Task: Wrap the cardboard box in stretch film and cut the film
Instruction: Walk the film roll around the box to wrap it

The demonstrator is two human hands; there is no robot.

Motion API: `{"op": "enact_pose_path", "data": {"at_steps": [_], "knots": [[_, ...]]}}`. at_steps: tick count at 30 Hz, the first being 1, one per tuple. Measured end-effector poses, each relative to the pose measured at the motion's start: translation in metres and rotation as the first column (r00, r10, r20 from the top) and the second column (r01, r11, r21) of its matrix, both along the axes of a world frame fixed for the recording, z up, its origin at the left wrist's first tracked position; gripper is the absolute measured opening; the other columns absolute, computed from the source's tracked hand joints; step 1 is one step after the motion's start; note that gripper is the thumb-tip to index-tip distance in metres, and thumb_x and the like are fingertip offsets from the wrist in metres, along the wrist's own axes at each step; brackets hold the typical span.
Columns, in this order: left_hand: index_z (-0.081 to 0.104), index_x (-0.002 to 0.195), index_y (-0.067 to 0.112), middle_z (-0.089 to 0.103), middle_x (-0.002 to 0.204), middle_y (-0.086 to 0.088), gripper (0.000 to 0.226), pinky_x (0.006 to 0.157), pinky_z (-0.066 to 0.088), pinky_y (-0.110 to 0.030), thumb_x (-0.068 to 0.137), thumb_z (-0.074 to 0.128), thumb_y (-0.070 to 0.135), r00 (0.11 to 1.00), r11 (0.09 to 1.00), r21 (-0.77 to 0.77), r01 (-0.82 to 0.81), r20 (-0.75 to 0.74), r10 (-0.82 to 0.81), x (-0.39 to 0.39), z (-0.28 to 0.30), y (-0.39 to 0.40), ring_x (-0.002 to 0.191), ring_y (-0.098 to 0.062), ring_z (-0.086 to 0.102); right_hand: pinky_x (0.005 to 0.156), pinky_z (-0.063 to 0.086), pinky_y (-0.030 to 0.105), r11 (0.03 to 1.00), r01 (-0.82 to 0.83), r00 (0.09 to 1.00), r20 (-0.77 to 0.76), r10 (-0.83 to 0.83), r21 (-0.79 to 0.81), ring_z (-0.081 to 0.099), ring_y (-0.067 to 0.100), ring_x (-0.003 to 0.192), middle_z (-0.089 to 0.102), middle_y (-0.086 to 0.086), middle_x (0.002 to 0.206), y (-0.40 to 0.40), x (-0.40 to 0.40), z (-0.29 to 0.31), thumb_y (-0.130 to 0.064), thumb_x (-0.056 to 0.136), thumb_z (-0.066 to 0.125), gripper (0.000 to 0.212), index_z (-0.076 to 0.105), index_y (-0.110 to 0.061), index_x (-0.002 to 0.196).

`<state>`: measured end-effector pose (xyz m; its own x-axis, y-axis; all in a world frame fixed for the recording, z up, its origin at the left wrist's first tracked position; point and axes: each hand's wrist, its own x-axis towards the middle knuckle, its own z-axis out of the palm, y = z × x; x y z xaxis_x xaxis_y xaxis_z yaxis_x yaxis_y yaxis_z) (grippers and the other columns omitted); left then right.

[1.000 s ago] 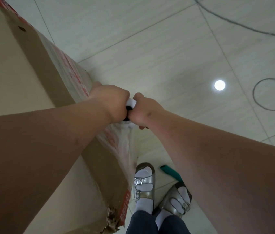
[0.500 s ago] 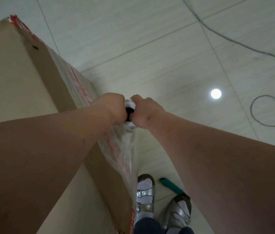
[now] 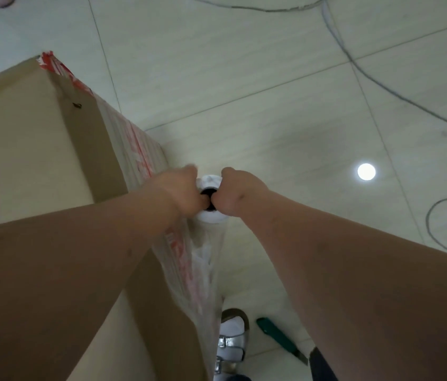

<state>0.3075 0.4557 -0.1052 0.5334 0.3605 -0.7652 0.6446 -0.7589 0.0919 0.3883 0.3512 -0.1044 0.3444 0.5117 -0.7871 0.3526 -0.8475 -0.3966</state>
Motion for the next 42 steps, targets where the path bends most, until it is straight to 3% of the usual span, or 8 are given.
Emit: {"op": "enact_pose_path", "data": {"at_steps": [3, 8, 11, 16, 19, 27, 36, 42], "knots": [[0.065, 0.092, 0.007, 0.066, 0.082, -0.007, 0.034, 0.056, 0.046, -0.024, 0.089, 0.058, 0.041, 0.909, 0.891, -0.228, -0.392, -0.246, 0.337, 0.007, 0.004, 0.004, 0.067, -0.019, 0.064, 0.080, 0.047, 0.035, 0.998, -0.065, 0.995, -0.080, 0.066, 0.011, 0.062, 0.033, 0.104, 0.058, 0.013, 0.118, 0.009, 0.013, -0.001, -0.028, 0.090, 0.055, 0.048, 0.038, -0.010, 0.131], [0.051, 0.084, 0.015, 0.058, 0.084, -0.001, 0.019, 0.066, 0.037, -0.028, 0.093, 0.046, 0.031, 0.996, 0.983, 0.161, 0.083, -0.039, -0.078, 0.035, 0.015, 0.003, 0.079, -0.020, 0.053, 0.058, 0.046, 0.028, 1.000, -0.012, 0.975, -0.220, 0.010, -0.010, 0.069, 0.029, 0.078, 0.062, 0.015, 0.109, 0.014, 0.035, 0.000, -0.025, 0.093, 0.051, 0.039, 0.035, -0.012, 0.126], [0.055, 0.093, 0.018, 0.061, 0.087, -0.002, 0.014, 0.067, 0.043, -0.030, 0.091, 0.046, 0.028, 0.982, 0.981, 0.182, 0.060, 0.164, -0.091, 0.038, 0.024, 0.005, 0.086, -0.023, 0.062, 0.049, 0.048, 0.026, 0.987, 0.157, 0.934, -0.322, -0.157, -0.027, 0.069, 0.031, 0.069, 0.066, 0.020, 0.102, 0.014, 0.046, 0.002, -0.025, 0.090, 0.056, 0.044, 0.033, -0.010, 0.123], [0.053, 0.131, 0.025, 0.058, 0.126, 0.000, 0.044, 0.097, 0.042, -0.031, 0.088, 0.060, 0.025, 0.983, 0.999, 0.048, 0.020, 0.184, -0.028, 0.023, 0.029, -0.015, 0.116, -0.021, 0.051, 0.083, 0.043, 0.030, 0.993, 0.065, 0.951, -0.296, -0.091, -0.097, 0.056, 0.031, 0.117, 0.053, 0.016, 0.134, 0.004, 0.037, -0.004, -0.035, 0.087, 0.062, 0.073, 0.026, -0.001, 0.142], [0.051, 0.135, 0.025, 0.050, 0.136, 0.002, 0.047, 0.103, 0.035, -0.027, 0.089, 0.060, 0.017, 0.967, 0.990, 0.005, -0.138, 0.216, 0.133, 0.019, 0.026, -0.022, 0.125, -0.020, 0.042, 0.076, 0.049, 0.034, 0.990, 0.123, 0.942, -0.307, -0.137, -0.064, 0.062, 0.026, 0.097, 0.060, 0.010, 0.118, 0.001, 0.030, -0.004, -0.039, 0.083, 0.059, 0.063, 0.030, -0.008, 0.130], [0.059, 0.109, 0.008, 0.065, 0.100, -0.010, 0.027, 0.068, 0.044, -0.026, 0.095, 0.048, 0.029, 0.491, 0.489, -0.052, -0.871, -0.138, 0.860, 0.022, 0.012, -0.009, 0.091, -0.028, 0.064, 0.082, 0.052, 0.041, 0.999, 0.037, 0.974, -0.224, -0.033, 0.013, 0.062, 0.027, 0.095, 0.059, 0.005, 0.107, 0.030, 0.037, -0.007, -0.033, 0.085, 0.056, 0.053, 0.033, -0.013, 0.128], [0.057, 0.089, 0.019, 0.066, 0.087, -0.005, 0.012, 0.065, 0.051, -0.031, 0.088, 0.046, 0.024, 0.912, 0.908, 0.112, -0.405, 0.126, 0.391, 0.059, 0.009, 0.035, 0.076, -0.023, 0.061, 0.082, 0.049, 0.037, 0.995, 0.046, 0.990, -0.139, -0.034, 0.086, 0.059, 0.031, 0.103, 0.055, 0.009, 0.117, 0.054, 0.071, -0.012, -0.043, 0.084, 0.060, 0.061, 0.034, -0.016, 0.132], [0.050, 0.124, 0.018, 0.064, 0.105, -0.006, 0.036, 0.076, 0.054, -0.036, 0.091, 0.052, 0.032, 0.877, 0.900, 0.018, -0.435, 0.233, 0.420, 0.088, 0.021, 0.079, 0.087, -0.024, 0.060, 0.060, 0.049, 0.033, 0.893, 0.436, 0.852, -0.270, -0.449, -0.108, 0.068, 0.028, 0.075, 0.066, 0.015, 0.107, 0.094, 0.089, -0.017, -0.035, 0.083, 0.061, 0.060, 0.034, -0.010, 0.130]]}}
